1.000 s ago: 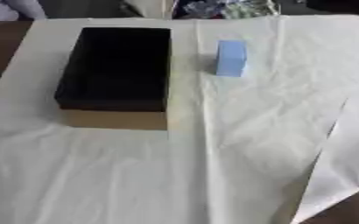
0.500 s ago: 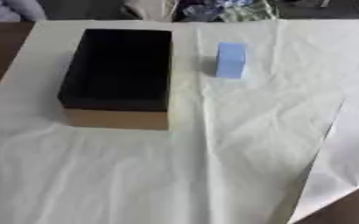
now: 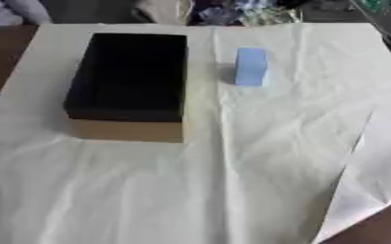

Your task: Pick up objects on the table and place them in the box.

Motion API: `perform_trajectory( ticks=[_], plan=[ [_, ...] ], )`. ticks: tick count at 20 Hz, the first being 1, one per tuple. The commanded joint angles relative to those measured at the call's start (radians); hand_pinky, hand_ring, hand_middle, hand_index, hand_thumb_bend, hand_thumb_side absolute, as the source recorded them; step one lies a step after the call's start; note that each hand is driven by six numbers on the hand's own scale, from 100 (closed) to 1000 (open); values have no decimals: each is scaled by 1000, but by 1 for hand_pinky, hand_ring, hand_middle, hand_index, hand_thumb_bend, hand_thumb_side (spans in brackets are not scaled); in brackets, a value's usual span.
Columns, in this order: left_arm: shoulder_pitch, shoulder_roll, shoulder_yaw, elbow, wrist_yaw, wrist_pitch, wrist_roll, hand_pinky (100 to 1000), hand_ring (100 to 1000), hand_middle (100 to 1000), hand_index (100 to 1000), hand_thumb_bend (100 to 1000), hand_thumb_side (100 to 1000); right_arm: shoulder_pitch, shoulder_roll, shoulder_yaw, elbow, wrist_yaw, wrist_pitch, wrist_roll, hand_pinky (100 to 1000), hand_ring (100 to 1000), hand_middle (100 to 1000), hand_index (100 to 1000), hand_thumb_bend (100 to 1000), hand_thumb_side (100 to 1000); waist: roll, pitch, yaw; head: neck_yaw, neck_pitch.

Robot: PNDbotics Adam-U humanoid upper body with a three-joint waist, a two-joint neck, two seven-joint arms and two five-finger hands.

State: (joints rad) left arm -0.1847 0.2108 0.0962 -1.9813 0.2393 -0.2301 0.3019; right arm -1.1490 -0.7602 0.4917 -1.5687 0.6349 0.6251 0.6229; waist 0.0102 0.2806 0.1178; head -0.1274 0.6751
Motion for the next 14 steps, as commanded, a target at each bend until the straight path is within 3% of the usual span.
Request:
perform_trajectory(
  ticks=[1, 8, 10, 12, 14],
  plan=[
    [-3, 20, -2, -19, 2, 0, -2, 962, 699, 660, 856, 100, 535, -34, 3, -18, 19, 54, 118, 246, 905, 924, 879, 910, 100, 204, 2, -23, 0, -3, -4],
    [-4, 19, -2, -19, 4, 0, -3, 962, 700, 660, 856, 100, 538, -46, 21, -18, 49, 30, 35, 284, 930, 965, 918, 954, 100, 414, 2, -20, 1, -4, -8],
    [-5, 18, -2, -19, 4, 1, -4, 962, 701, 660, 856, 100, 538, -47, 23, -9, 57, 7, 4, 284, 939, 978, 931, 974, 129, 409, 2, -18, 1, -4, -9],
    [-5, 17, -3, -19, 4, 2, -4, 962, 701, 660, 856, 100, 538, -46, 23, 2, 68, -5, -29, 284, 948, 990, 944, 994, 264, 352, 1, -17, 1, -4, -10],
    [-6, 17, -3, -19, 4, 2, -5, 962, 701, 660, 856, 100, 537, -45, 24, 14, 78, -7, -59, 284, 955, 996, 952, 1000, 319, 322, 1, -16, 2, -4, -10]
  ],
)
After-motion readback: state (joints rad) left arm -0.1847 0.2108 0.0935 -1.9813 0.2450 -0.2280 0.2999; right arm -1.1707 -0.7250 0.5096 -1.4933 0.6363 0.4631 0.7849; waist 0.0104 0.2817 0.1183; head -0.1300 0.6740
